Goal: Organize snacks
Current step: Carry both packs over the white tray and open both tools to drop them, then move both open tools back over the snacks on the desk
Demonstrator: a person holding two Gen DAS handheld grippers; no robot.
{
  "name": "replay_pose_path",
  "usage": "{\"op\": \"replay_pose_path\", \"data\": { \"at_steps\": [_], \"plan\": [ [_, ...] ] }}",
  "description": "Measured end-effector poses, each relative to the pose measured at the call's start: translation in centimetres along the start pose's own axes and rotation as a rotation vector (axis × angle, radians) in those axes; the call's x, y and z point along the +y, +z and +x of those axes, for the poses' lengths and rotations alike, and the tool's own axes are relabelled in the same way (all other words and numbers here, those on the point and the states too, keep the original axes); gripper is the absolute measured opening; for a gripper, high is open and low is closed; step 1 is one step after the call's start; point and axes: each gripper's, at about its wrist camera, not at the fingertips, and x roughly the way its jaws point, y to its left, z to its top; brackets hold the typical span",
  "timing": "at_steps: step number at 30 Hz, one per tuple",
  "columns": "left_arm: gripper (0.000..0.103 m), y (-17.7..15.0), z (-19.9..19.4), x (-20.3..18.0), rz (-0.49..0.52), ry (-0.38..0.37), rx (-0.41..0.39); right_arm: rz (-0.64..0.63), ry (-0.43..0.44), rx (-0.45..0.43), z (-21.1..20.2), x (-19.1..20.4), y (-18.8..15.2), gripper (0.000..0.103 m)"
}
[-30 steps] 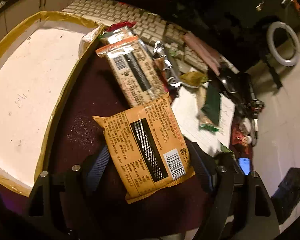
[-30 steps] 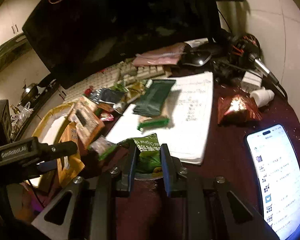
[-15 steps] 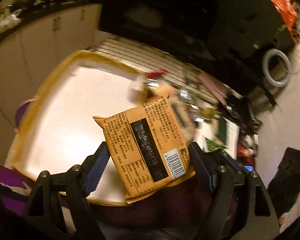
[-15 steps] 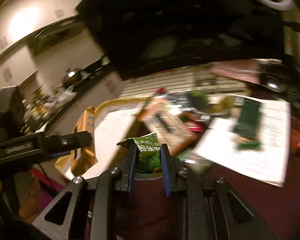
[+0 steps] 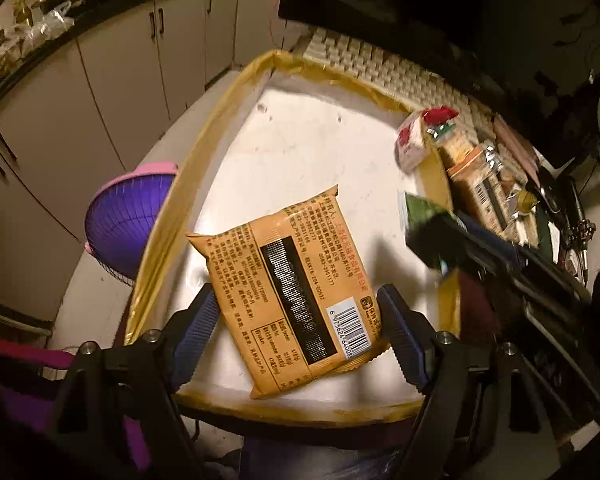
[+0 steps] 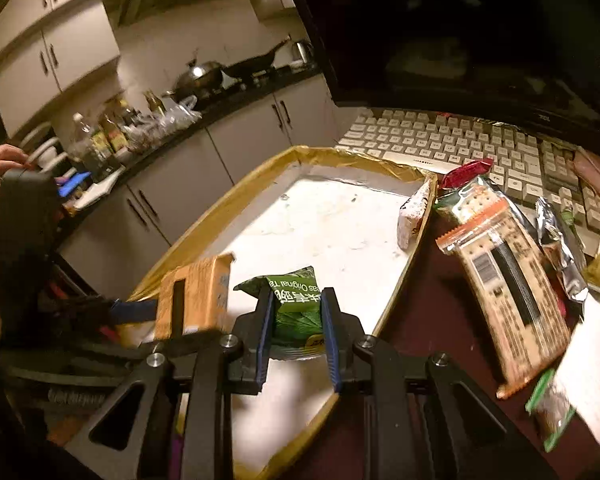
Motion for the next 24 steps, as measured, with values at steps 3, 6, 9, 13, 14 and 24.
{"op": "replay_pose_path", "data": {
  "at_steps": [3,6,9,13,14,24],
  "plan": [
    [0.081,0.1,0.5,0.3,0.015,0.001,0.006,0.012,-0.014,0.032,1.1,-0.3,-0.2,0.022],
    [0.08,0.4,0.3,0.3,0.024,-0.022,-0.013,0.023,-0.023,0.066,2.0,-0.4,-0.6,0.025],
    [0.083,0.5,-0.4,0.9,0.001,-0.056,-0.046,0.058,-0.019,0.049,1.7,-0.9,-0.5,0.032],
    [0.087,0.3,-1.1,1.5,-0.015,-0.06,-0.072,0.115,-0.013,-0.013,0.0,-1.8,0.0,0.054],
    [0.088,0.2,-1.3,1.4,-0.01,-0.061,-0.084,0.128,-0.007,-0.032,-0.8,-2.1,0.0,0.054],
    [0.089,-0.9,-3.2,-0.9,0.03,-0.09,-0.206,0.2,-0.014,-0.127,-5.4,-6.2,-1.8,0.061]
  ]
}}
